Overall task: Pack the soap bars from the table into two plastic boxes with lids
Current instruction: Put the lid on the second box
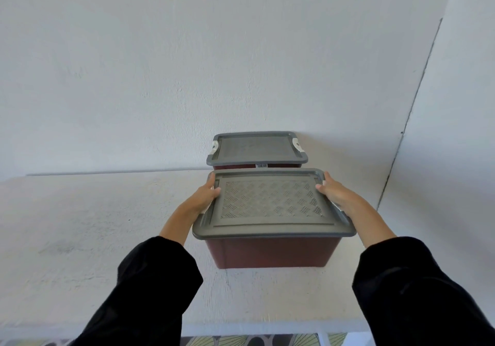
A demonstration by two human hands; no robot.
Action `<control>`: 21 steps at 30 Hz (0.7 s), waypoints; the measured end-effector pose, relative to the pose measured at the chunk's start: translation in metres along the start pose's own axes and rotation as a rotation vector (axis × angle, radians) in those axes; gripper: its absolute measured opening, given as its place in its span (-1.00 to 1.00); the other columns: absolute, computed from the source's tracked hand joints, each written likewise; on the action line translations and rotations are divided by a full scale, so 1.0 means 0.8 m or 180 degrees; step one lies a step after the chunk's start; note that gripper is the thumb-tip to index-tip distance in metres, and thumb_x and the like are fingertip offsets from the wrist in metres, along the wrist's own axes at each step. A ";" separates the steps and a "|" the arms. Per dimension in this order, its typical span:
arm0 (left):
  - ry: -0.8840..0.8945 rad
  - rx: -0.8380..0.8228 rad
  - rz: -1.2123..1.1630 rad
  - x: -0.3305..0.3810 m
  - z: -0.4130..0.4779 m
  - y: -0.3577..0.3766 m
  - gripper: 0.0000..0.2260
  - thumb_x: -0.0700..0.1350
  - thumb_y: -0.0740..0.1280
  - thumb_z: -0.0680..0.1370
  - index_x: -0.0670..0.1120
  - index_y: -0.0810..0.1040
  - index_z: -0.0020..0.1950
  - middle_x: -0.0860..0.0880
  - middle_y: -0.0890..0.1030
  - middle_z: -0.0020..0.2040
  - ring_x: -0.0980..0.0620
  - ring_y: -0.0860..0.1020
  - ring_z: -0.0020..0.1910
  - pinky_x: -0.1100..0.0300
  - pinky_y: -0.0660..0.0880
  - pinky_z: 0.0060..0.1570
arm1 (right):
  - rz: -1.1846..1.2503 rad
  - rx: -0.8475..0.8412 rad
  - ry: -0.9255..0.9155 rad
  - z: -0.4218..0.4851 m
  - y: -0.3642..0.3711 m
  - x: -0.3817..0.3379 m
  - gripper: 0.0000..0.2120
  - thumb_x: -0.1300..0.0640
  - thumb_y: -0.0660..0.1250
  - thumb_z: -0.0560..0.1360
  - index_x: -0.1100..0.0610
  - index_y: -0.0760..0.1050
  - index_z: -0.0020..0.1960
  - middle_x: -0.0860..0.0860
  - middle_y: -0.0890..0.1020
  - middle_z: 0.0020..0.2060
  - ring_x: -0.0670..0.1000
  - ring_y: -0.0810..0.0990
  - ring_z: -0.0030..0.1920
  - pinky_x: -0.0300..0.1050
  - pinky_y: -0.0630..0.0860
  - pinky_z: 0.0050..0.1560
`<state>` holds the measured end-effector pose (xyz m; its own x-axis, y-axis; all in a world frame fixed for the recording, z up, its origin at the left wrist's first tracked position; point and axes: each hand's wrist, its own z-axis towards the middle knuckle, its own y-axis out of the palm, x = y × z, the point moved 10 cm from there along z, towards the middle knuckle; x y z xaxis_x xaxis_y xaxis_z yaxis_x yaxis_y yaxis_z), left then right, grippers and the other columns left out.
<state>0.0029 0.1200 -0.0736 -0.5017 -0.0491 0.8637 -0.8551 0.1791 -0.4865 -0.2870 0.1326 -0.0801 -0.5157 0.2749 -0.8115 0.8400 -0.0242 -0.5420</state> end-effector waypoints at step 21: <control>-0.0318 0.0314 -0.1200 -0.037 -0.024 -0.044 -0.61 -0.28 0.17 0.59 -0.07 0.36 0.42 -0.07 0.39 0.40 0.00 0.41 0.24 0.15 0.38 0.18 | -0.0445 -0.0005 -0.0008 0.006 0.032 -0.002 -0.25 -0.03 0.31 0.49 -0.06 -0.06 0.52 0.08 0.28 0.45 0.20 0.32 0.40 0.19 0.24 0.40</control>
<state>0.0506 0.1343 -0.0792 -0.1563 -0.1894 0.9694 -0.9877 0.0353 -0.1524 -0.2652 0.1269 -0.0936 -0.6282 0.2731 -0.7285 0.7601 0.0156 -0.6496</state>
